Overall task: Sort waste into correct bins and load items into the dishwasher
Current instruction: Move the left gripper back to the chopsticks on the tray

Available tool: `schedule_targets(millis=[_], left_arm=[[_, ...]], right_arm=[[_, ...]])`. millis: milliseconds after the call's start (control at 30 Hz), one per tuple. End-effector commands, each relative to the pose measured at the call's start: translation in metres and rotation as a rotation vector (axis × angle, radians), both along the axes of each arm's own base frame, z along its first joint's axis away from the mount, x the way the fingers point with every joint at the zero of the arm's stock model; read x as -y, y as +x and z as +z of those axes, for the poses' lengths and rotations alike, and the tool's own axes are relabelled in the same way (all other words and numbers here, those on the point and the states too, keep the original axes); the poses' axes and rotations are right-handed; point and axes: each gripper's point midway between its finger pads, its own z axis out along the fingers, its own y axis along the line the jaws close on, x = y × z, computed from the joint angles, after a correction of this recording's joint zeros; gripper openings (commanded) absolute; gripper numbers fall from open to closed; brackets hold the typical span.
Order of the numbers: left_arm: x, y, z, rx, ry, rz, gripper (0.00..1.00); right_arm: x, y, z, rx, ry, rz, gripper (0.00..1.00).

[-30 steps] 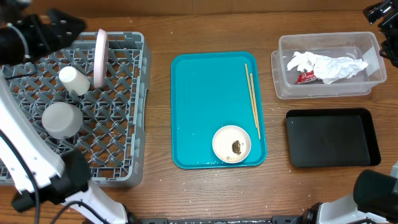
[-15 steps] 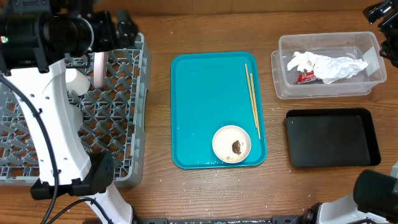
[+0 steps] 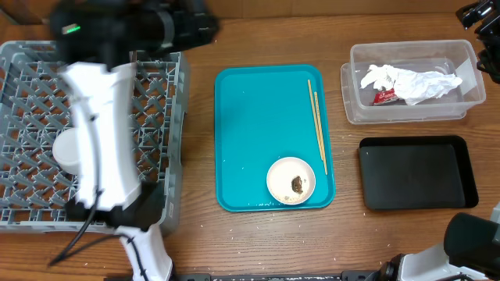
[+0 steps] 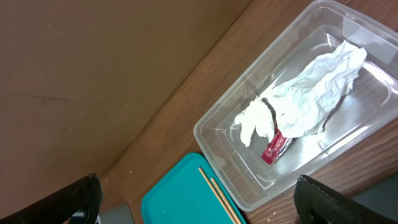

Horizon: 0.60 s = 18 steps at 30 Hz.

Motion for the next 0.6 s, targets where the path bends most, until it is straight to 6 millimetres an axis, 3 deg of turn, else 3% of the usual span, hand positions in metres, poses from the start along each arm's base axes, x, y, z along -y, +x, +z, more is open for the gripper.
schedule_targets(millis=[0, 100, 200, 233, 500, 567], left_arm=[[0.074, 0.029, -0.060, -0.076, 0.025, -0.049, 0.78], [0.113, 0.047, -0.104, -0.071, 0.131, -0.003, 0.73], [0.143, 0.051, -0.142, -0.070, 0.231, 0.070, 0.64], [0.160, 0.050, -0.166, -0.061, 0.301, 0.113, 0.64], [0.201, 0.035, -0.237, -0.053, 0.467, 0.169, 0.61], [0.211, 0.030, -0.268, -0.089, 0.480, 0.175, 0.56]], right_arm=[[-0.003, -0.005, 0.014, 0.036, -0.002, 0.000, 1.00], [-0.003, -0.005, 0.014, 0.036, -0.002, 0.000, 1.00], [-0.003, -0.005, 0.014, 0.036, -0.002, 0.001, 1.00], [-0.003, -0.005, 0.014, 0.036, -0.002, 0.000, 1.00], [-0.003, -0.005, 0.014, 0.036, -0.002, 0.000, 1.00], [-0.003, -0.005, 0.014, 0.036, -0.002, 0.000, 1.00]])
